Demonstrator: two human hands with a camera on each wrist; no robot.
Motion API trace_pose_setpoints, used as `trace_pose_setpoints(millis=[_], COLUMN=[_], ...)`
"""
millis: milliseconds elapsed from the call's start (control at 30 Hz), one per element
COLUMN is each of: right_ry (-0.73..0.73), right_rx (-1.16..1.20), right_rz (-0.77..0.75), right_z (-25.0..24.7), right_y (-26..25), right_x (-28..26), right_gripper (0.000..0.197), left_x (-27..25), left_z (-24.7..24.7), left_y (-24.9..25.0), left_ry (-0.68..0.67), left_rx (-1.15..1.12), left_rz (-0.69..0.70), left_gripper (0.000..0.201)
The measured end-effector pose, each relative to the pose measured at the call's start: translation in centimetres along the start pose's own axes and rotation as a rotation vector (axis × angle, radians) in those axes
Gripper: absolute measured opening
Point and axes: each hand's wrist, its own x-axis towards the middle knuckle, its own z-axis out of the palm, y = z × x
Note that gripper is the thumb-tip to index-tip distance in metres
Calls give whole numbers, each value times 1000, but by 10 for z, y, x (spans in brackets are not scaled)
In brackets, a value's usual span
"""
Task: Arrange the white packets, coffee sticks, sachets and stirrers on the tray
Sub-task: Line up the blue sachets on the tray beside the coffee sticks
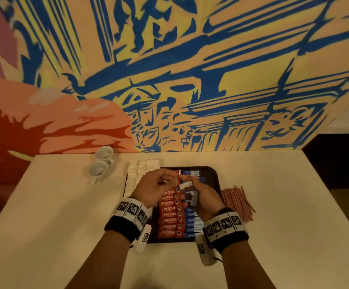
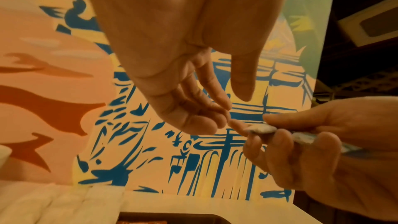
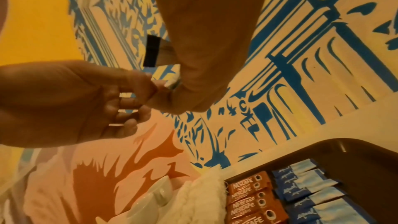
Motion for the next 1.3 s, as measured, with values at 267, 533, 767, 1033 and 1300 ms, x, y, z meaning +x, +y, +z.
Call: trace_pose_setpoints(millis=[267, 533, 767, 1033, 1300], right_ry=[113, 121, -30, 44, 11], right_rx=[-664, -1120, -879, -539, -708], right_rz=[-299, -506, -522, -458, -389], right_z=[45, 58, 46, -5, -48], right_y=[-4, 5, -11, -42, -67], right_x=[-48, -72, -85, -84, -72], right_gripper=[43, 23, 18, 18, 15], left_x=[-33, -53, -57, -51, -40], left_z=[-5, -10, -13, 4, 44], left_y=[6, 9, 20, 36, 59], left_ry=[17, 33, 80, -3, 101], left_rx=[54, 24, -84, -296, -204], left_rz=[94, 82, 93, -19, -20], left_gripper=[15, 18, 12, 11, 15])
